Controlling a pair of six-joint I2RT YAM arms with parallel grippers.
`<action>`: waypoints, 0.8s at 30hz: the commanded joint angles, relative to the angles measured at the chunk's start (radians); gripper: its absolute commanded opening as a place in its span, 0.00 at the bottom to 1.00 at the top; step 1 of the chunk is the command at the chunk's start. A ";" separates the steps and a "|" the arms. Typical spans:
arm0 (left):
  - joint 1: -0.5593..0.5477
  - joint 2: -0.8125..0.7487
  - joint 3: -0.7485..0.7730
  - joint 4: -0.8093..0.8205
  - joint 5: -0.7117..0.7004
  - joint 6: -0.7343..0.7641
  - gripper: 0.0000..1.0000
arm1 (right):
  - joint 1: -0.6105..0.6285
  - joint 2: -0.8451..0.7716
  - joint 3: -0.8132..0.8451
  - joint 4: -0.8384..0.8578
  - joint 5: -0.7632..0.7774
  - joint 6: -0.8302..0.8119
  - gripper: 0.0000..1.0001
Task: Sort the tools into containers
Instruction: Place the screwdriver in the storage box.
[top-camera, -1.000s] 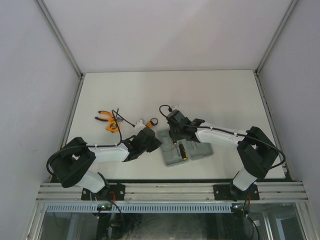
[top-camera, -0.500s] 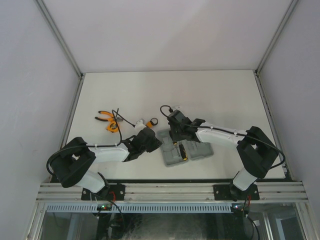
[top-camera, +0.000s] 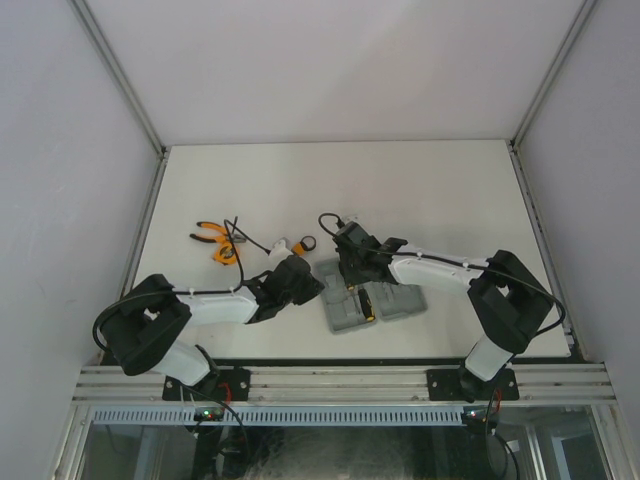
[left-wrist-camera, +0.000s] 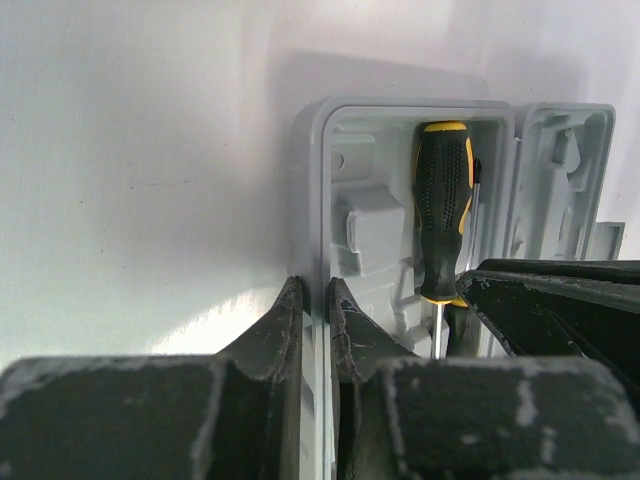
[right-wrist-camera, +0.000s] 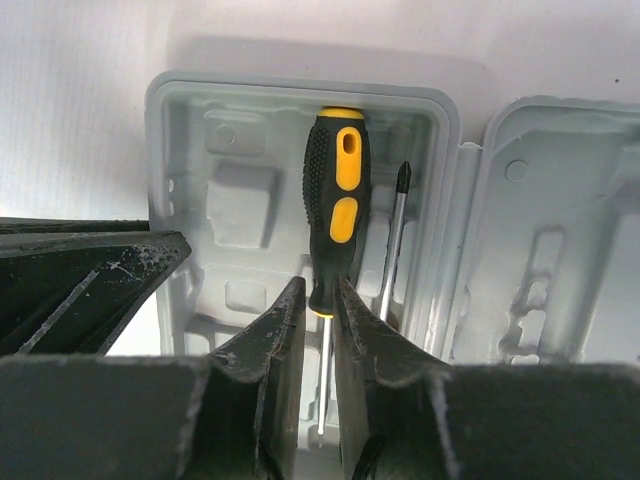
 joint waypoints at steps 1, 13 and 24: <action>-0.011 -0.029 -0.016 0.011 0.012 0.013 0.00 | 0.000 0.005 0.001 -0.005 0.004 0.022 0.16; -0.011 -0.016 -0.015 0.011 0.020 0.000 0.00 | -0.003 0.036 0.001 -0.007 -0.012 0.025 0.15; -0.011 -0.015 -0.012 0.011 0.026 0.007 0.00 | -0.014 0.088 0.014 -0.039 -0.035 0.031 0.09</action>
